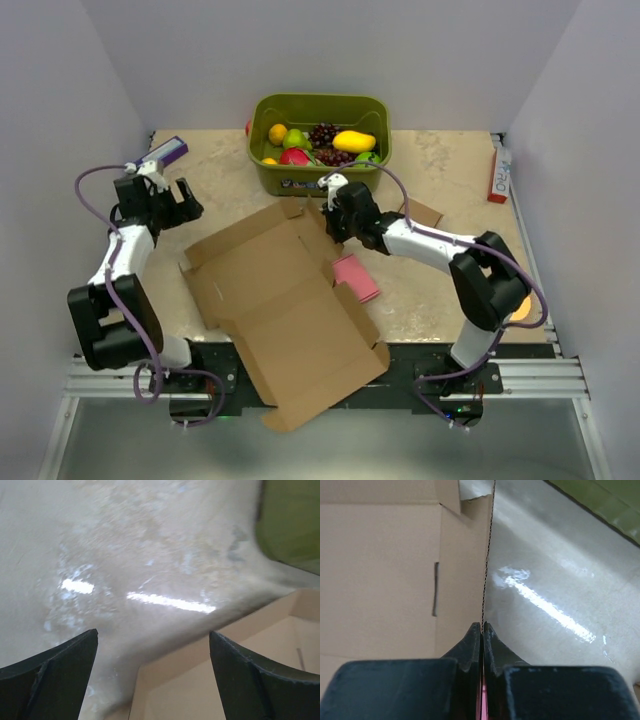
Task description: Fold the paper box
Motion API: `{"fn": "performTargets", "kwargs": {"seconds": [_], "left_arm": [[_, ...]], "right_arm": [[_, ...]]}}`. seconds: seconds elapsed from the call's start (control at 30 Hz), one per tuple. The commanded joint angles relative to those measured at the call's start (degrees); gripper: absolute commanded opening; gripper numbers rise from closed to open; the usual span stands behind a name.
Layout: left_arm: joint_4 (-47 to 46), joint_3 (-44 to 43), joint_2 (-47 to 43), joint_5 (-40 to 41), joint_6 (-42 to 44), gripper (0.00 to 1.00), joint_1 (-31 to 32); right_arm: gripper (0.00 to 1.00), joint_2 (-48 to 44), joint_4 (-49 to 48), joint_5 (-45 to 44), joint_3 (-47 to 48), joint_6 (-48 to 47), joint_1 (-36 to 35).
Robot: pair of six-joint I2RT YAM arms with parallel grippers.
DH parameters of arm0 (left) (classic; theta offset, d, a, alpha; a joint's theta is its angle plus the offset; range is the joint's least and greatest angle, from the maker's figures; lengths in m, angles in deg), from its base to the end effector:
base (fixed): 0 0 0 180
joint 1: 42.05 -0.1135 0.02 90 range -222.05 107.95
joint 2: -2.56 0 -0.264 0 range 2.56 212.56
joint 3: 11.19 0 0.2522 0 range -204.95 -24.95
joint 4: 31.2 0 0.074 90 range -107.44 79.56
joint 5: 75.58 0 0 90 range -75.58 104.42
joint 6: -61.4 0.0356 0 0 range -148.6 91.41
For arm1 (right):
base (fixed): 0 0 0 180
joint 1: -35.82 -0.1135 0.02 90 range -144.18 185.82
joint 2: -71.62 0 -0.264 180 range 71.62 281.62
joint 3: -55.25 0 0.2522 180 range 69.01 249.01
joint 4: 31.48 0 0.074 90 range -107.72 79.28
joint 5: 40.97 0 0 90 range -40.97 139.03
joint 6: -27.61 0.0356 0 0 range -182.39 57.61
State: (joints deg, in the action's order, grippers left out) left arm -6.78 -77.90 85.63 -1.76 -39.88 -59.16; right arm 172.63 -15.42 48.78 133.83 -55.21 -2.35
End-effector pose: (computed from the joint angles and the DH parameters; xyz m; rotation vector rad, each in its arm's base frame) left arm 0.3012 0.0823 0.2339 -0.4112 2.2250 -0.2679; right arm 0.3062 0.2405 0.2082 -0.6059 2.1945 0.4188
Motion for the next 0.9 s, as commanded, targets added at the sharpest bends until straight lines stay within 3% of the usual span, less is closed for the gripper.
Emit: {"fn": "performTargets", "kwargs": {"seconds": [0.0, 0.23, 0.43, 0.6, 0.87], "left_arm": [[-7.74, 1.00, -7.21, -13.84, 1.97, 0.96, 0.75], [-9.86, 2.06, -13.18, -26.70, 6.18, 0.96, 5.76], [-11.97, 3.29, -19.08, -27.50, 9.35, 0.97, 8.31], [-12.59, 3.38, -18.39, -31.10, 9.36, 0.98, 8.31], [-12.41, 3.82, -18.12, -27.14, 9.44, 0.99, 8.40]], "right_arm": [[0.00, -9.33, -0.90, 3.59, 1.19, -3.75, -1.29], [0.00, -16.72, 4.54, 8.94, 5.31, -2.35, -1.38], [0.00, -18.57, 10.78, 14.57, 11.73, -3.57, -1.47], [0.00, -19.97, 12.90, 15.54, 13.58, -4.19, -1.38], [0.00, -21.64, 14.48, 17.30, 13.58, -4.89, -1.46]]}}
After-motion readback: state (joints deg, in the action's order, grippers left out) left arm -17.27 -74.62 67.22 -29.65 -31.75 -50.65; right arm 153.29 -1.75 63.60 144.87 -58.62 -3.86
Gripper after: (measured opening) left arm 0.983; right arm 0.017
